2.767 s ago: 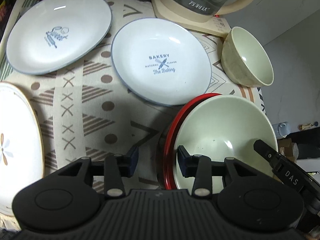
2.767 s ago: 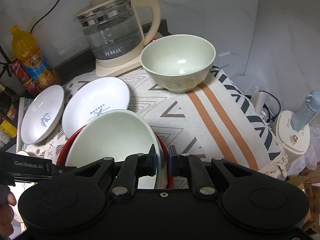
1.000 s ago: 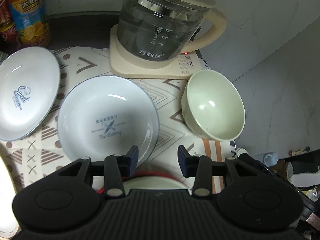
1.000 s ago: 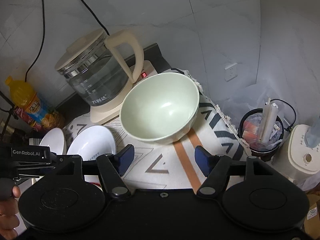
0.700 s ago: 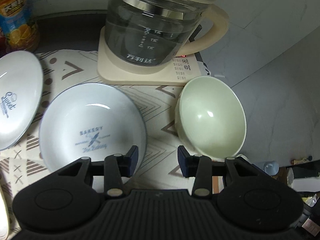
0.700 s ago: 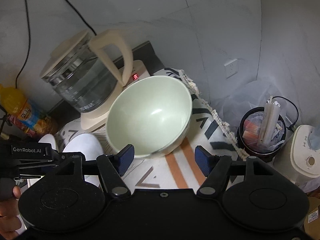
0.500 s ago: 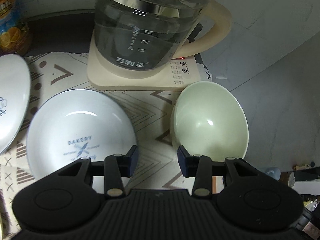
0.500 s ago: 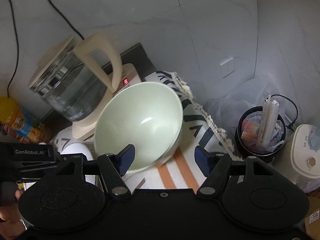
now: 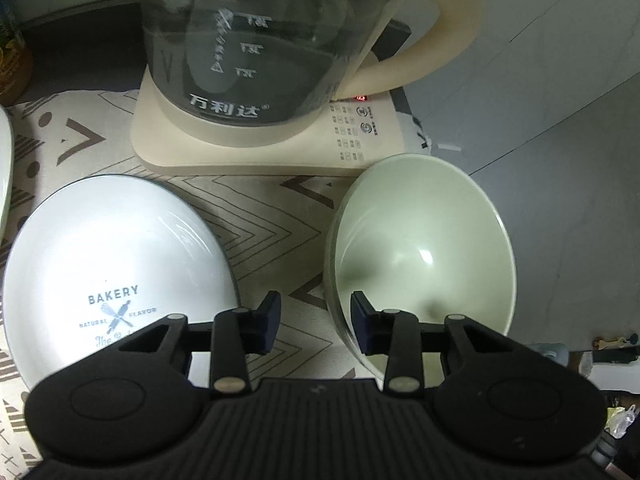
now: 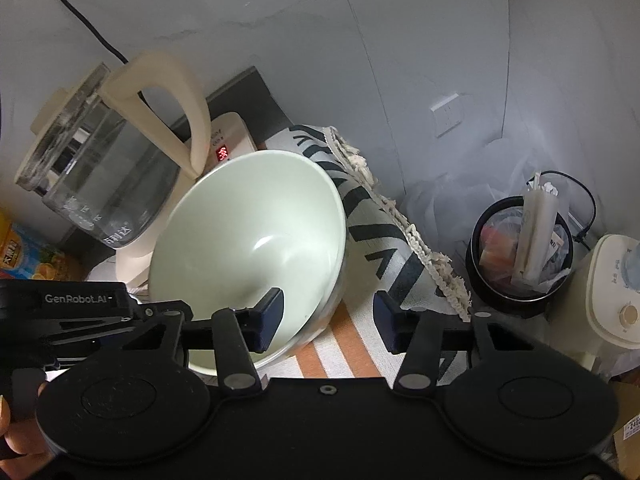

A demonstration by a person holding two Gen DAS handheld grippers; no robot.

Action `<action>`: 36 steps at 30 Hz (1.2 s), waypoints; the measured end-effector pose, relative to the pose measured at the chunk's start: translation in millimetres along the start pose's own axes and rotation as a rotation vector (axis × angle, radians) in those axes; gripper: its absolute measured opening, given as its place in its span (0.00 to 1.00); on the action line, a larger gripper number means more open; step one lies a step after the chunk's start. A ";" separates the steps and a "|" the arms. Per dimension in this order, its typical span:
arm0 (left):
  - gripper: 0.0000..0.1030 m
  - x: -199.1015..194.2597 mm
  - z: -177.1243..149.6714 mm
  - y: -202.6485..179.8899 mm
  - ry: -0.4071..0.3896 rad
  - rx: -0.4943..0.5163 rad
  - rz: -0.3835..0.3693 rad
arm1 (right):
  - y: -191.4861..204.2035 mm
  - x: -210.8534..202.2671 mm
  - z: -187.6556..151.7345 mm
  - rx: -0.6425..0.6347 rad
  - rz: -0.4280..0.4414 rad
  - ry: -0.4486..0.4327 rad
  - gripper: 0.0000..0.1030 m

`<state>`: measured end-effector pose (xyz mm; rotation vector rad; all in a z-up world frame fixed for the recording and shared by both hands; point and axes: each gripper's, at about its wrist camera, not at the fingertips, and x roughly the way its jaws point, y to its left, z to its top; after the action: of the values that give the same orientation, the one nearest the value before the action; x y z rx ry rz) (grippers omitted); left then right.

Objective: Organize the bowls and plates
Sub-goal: 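Close the left gripper on the rim of the smaller pale green bowl, then carry the smaller pale green bowl with the left gripper over the stacked bowls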

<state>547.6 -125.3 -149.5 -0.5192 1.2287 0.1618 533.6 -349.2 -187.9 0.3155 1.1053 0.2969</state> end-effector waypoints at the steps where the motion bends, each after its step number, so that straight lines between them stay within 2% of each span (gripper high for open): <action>1: 0.35 2.4 0.8 -1.4 0.000 0.004 0.010 | 0.3 1.8 -0.1 -0.001 0.001 0.001 0.48; 4: 0.28 10.2 1.8 -3.6 0.015 0.002 0.005 | 0.8 6.5 -0.6 0.005 -0.014 0.003 0.44; 6: 0.23 15.2 2.1 -4.8 0.028 -0.007 -0.006 | -1.2 11.0 -1.3 0.021 -0.017 0.012 0.33; 9: 0.16 17.7 0.5 -6.5 0.031 -0.016 -0.018 | 1.1 12.4 -3.1 0.017 0.001 0.006 0.23; 10: 0.12 17.8 0.0 -7.7 0.032 -0.010 -0.021 | 3.5 11.0 -3.9 0.008 -0.011 0.004 0.23; 19: 0.11 -1.6 -11.9 -3.4 0.034 -0.005 -0.052 | 11.1 -15.7 -16.8 0.005 -0.021 -0.037 0.22; 36: 0.12 -79.1 -48.5 22.5 -0.064 0.040 -0.106 | 43.0 -76.5 -56.0 -0.005 0.000 -0.131 0.22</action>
<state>470.3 -115.7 -94.2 -0.5387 1.1369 0.0636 447.6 -333.7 -131.3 0.3258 0.9751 0.2747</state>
